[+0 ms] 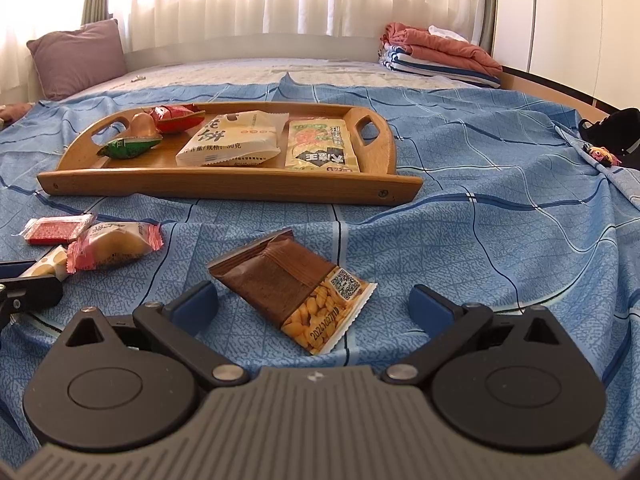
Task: Organize snacks
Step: 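Grasp the cream wafer with the left tool while the right tool grasps the brown nut packet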
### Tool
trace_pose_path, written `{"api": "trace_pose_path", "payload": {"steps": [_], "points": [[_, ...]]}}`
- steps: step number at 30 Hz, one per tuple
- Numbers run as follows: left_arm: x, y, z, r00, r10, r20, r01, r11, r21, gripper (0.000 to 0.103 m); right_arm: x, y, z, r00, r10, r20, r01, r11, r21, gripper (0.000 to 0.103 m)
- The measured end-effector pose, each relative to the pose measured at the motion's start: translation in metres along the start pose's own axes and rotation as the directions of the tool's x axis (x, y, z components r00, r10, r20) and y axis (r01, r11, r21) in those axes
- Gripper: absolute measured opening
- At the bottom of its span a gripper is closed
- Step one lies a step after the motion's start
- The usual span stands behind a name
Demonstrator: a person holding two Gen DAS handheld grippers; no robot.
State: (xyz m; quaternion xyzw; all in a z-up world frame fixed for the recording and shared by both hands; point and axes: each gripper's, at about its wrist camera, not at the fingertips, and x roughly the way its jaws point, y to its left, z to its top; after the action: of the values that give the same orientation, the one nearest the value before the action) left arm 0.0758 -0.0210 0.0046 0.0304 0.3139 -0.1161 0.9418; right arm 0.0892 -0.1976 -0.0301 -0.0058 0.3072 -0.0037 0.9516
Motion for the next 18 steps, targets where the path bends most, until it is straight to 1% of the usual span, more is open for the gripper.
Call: {"api": "trace_pose_path", "payload": {"steps": [3, 8, 11, 13, 15, 18], "points": [[-0.002, 0.003, 0.003, 1.000, 0.006, 0.005, -0.006, 1.000, 0.000, 0.022, -0.002, -0.001, 0.004, 1.000, 0.002, 0.000, -0.002, 1.000, 0.008, 0.102], [-0.007, 0.008, 0.007, 1.000, 0.018, 0.019, -0.018, 1.000, -0.013, 0.022, -0.010, 0.006, 0.009, 0.999, 0.004, 0.046, -0.003, 1.000, -0.024, 0.101], [-0.009, 0.012, 0.011, 0.999, 0.020, 0.024, -0.020, 0.999, -0.027, 0.022, -0.008, 0.009, 0.012, 0.999, 0.015, 0.040, -0.014, 1.000, -0.027, 0.101], [-0.011, 0.014, 0.012, 0.999, 0.022, 0.029, -0.022, 0.999, -0.027, 0.022, -0.005, 0.012, 0.013, 0.999, 0.022, 0.023, -0.022, 0.999, -0.030, 0.093], [-0.013, 0.016, 0.013, 0.999, 0.026, 0.032, -0.025, 0.999, -0.029, 0.022, -0.001, 0.014, 0.012, 1.000, 0.013, 0.012, -0.012, 1.000, -0.025, 0.089], [-0.014, 0.019, 0.013, 0.999, 0.032, 0.035, -0.031, 0.999, -0.032, 0.022, 0.005, 0.014, 0.009, 1.000, 0.010, -0.001, -0.010, 1.000, -0.020, 0.088]]}}
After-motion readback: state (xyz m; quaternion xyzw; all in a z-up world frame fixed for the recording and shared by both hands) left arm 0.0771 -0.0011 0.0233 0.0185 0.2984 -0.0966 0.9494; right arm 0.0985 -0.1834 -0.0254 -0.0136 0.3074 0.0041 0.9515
